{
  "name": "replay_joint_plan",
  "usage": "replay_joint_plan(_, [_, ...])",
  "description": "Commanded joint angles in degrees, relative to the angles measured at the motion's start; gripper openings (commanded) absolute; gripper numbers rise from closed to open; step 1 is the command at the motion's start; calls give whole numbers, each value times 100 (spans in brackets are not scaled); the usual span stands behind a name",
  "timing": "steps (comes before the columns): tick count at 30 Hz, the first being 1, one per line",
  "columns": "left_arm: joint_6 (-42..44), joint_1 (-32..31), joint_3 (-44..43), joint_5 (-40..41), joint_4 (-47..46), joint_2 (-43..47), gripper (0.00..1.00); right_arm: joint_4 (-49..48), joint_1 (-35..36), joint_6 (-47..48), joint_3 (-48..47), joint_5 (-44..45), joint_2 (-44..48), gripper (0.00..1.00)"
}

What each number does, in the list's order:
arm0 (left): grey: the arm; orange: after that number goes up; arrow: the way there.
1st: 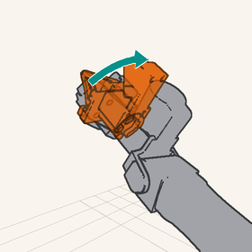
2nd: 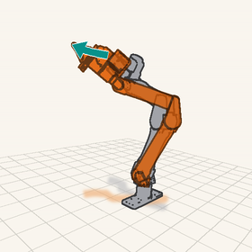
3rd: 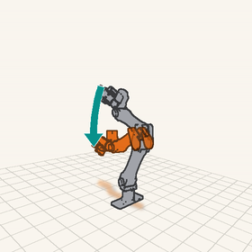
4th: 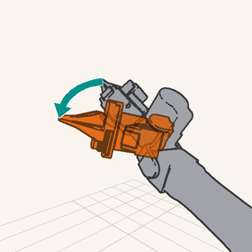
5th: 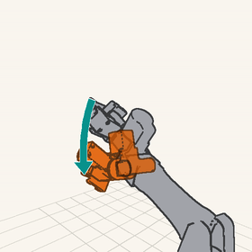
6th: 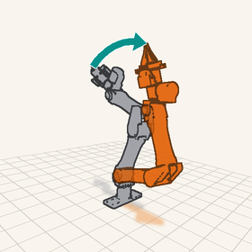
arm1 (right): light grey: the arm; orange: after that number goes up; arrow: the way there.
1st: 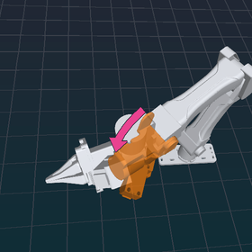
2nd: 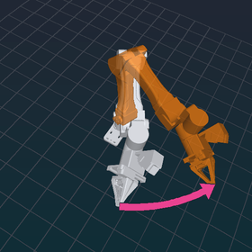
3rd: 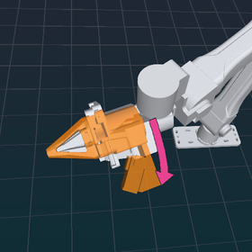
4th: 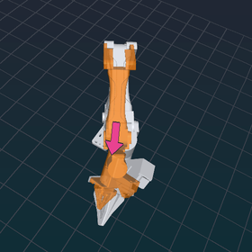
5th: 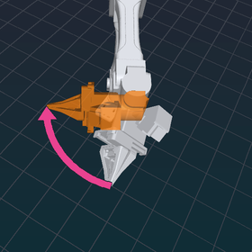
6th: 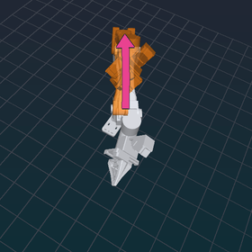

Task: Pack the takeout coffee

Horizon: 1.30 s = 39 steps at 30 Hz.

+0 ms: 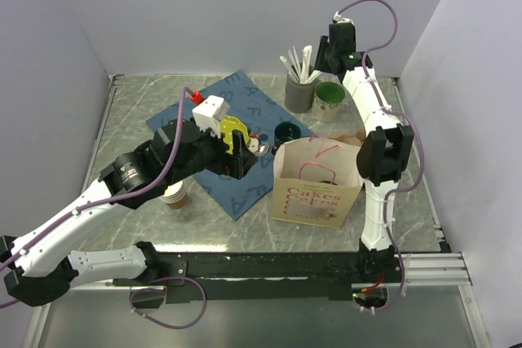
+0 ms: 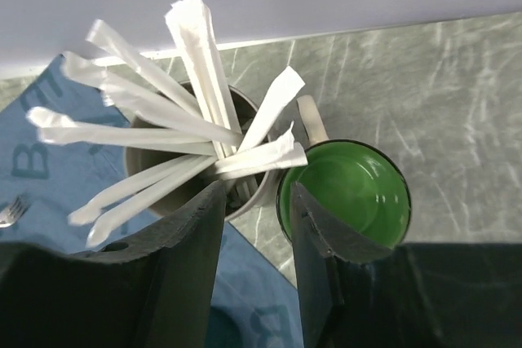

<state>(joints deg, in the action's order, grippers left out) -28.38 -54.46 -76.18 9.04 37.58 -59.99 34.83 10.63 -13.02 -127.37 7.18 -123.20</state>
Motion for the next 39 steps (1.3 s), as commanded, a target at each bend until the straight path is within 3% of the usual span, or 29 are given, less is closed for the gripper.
replay_joint_plan(1, [-307, 14, -28, 98, -93, -57, 97, -635, -123, -131, -147, -199, -99, 44])
replay_joint_plan(14, [-388, 14, 60, 63, -155, -171, 97, -908, -211, -105, -349, -164, -477, 33])
replay_joint_plan(20, [-326, 23, 42, 63, -164, -276, 97, -995, -255, -26, -429, -59, -468, 20])
replay_joint_plan(21, [-335, 14, 16, 72, -164, -294, 97, -996, -263, -26, -455, -102, -477, 13])
replay_joint_plan(26, [-256, 14, -19, 2, -181, -347, 97, -1022, -316, -17, -543, -401, -425, 0])
replay_joint_plan(39, [-177, 14, 103, 116, -287, -145, 97, -1190, -325, 203, -376, -1306, 269, 0])
